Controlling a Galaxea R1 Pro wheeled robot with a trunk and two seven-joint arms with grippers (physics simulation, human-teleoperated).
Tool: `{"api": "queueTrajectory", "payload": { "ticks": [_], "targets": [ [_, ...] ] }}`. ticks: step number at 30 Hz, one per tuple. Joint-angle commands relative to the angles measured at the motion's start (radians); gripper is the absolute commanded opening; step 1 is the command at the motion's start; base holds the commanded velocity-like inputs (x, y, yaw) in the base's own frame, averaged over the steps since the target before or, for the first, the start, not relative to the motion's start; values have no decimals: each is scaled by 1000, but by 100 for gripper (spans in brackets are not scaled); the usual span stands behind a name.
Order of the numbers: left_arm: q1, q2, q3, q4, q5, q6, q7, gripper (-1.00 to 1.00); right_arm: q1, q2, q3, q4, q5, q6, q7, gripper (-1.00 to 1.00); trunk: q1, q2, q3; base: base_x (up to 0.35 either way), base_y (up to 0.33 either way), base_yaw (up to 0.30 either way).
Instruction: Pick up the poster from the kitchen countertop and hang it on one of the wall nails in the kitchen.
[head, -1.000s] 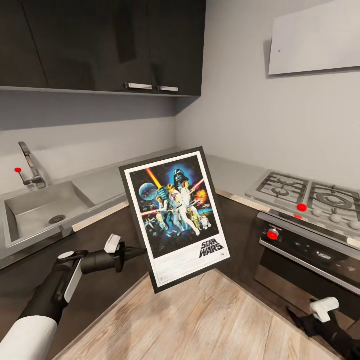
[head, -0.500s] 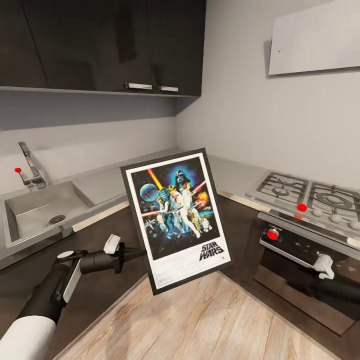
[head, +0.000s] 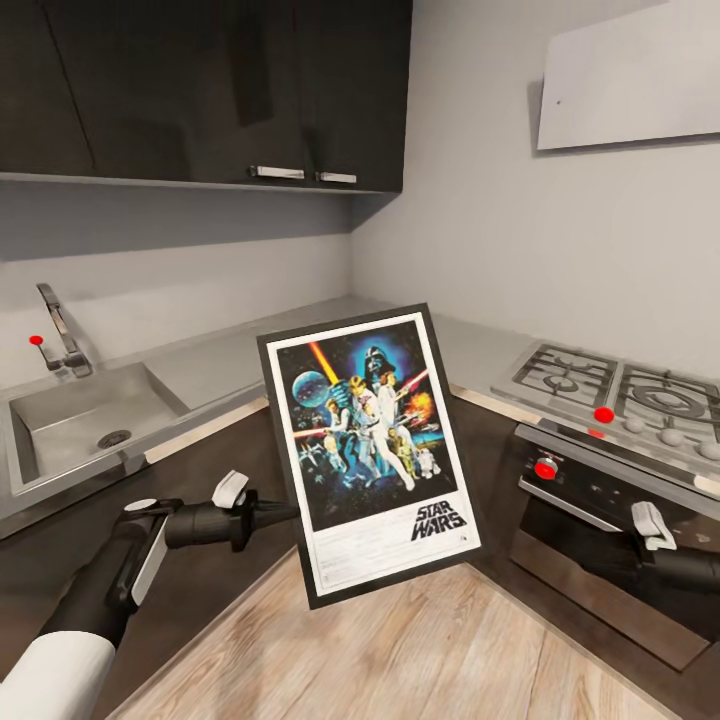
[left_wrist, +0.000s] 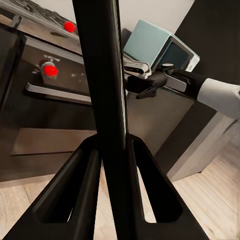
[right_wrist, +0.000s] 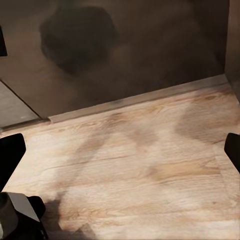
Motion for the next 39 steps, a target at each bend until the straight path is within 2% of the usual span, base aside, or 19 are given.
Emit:
{"api": "queueTrajectory", "payload": {
  "ticks": [1,10,13,14,16,19,21,23,30,33,39],
  "targets": [
    [-1,0,0,0,1,7,-2,-100,-1,0,-1,0,1,11,6,100,0,-1,-1,0,0,0],
    [-1,0,2,-1,1,5,-4,-100,-5,-1,33,1,-5,14,23,100,0,-1,-1,0,0,0],
    [-1,1,3,18,-2,-23,-3,-100,-6,3,42,0,-9,15,23,100,0,-1,-1,0,0,0],
    [-1,2,3,26,-2,-35,-3,-100,-6,4,48,0,-9,16,23,100,0,-1,-1,0,0,0],
    [-1,3,4,44,-2,-64,-4,-100,-7,10,85,0,-10,17,23,100,0,-1,-1,0,0,0],
    [-1,3,3,55,-2,-85,-4,-100,-40,30,158,3,-11,27,23,100,0,-1,-1,0,0,0],
    [-1,3,2,55,-2,-91,-4,-100,-66,51,186,3,-11,54,21,100,0,-1,-1,0,0,0],
    [-1,2,-1,54,-1,-93,-4,-100,-76,61,193,3,-11,64,20,100,0,-1,-1,0,0,0],
    [-1,1,-5,53,0,-95,-4,-100,-107,132,207,2,-3,83,18,100,0,-1,-1,0,0,0],
    [-1,0,-5,53,0,-95,-4,-100,-111,147,210,2,-1,85,18,100,0,-1,-1,0,0,0],
    [-1,0,-7,52,1,-96,-4,-100,-113,155,212,2,0,86,17,100,0,-1,-1,0,0,0]
  ]
}}
